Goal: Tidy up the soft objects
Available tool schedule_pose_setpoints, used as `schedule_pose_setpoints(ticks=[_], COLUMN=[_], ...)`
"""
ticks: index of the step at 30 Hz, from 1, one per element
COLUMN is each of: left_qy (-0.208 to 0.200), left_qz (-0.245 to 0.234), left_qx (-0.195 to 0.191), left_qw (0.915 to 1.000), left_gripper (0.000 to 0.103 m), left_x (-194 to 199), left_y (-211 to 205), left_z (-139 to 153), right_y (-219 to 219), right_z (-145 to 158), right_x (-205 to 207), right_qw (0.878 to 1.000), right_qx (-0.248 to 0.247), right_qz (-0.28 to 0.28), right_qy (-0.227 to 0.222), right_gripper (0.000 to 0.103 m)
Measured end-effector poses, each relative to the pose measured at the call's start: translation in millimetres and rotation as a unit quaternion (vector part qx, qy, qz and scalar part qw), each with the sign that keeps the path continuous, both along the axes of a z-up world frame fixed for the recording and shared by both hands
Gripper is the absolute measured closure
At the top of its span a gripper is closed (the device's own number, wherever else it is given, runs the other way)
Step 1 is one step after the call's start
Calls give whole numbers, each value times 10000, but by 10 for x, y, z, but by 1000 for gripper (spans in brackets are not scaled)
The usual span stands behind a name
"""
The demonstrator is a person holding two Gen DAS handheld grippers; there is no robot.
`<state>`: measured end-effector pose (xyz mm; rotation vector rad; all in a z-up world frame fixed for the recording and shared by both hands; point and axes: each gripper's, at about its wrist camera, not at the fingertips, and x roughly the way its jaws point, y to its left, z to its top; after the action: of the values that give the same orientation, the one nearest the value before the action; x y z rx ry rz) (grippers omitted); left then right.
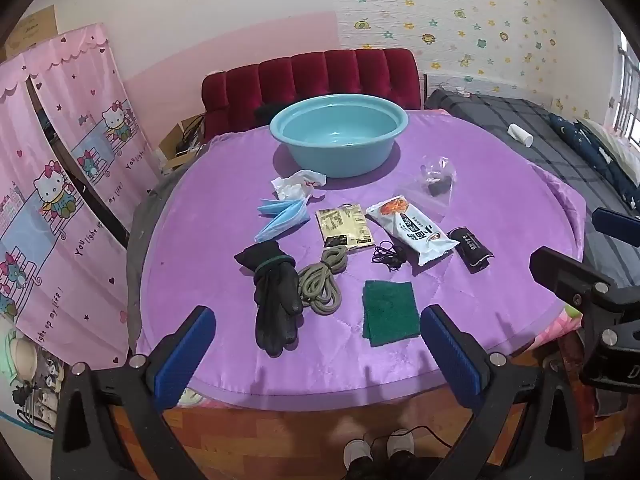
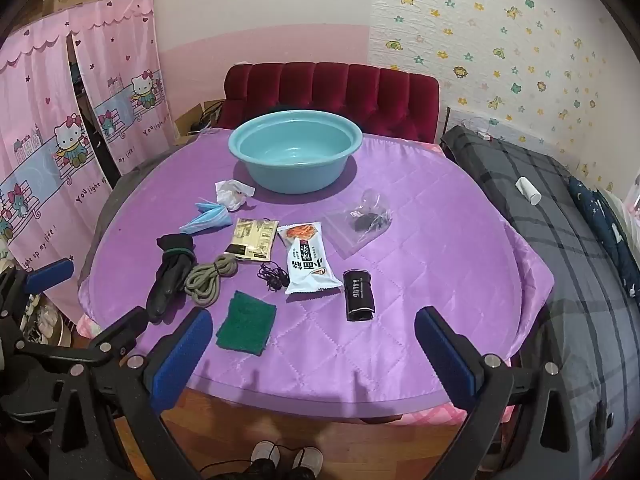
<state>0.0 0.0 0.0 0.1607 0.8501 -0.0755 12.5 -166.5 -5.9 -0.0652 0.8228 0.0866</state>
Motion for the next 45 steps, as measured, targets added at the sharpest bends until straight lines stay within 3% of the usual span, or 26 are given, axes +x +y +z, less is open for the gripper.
schedule_pose_setpoints(ticks=[45], left_qy=[-40], left_qz=[28], left_qx=[-3], left_qw=[10000], left_gripper=[0], left_x=[44], left_y=[8], left_z=[28], right_y=[1], right_z=[19], right_x=[78], right_qw=[10000], right_qx=[-93], right_qz=[-5], right_qy=[-9], right_gripper=[0])
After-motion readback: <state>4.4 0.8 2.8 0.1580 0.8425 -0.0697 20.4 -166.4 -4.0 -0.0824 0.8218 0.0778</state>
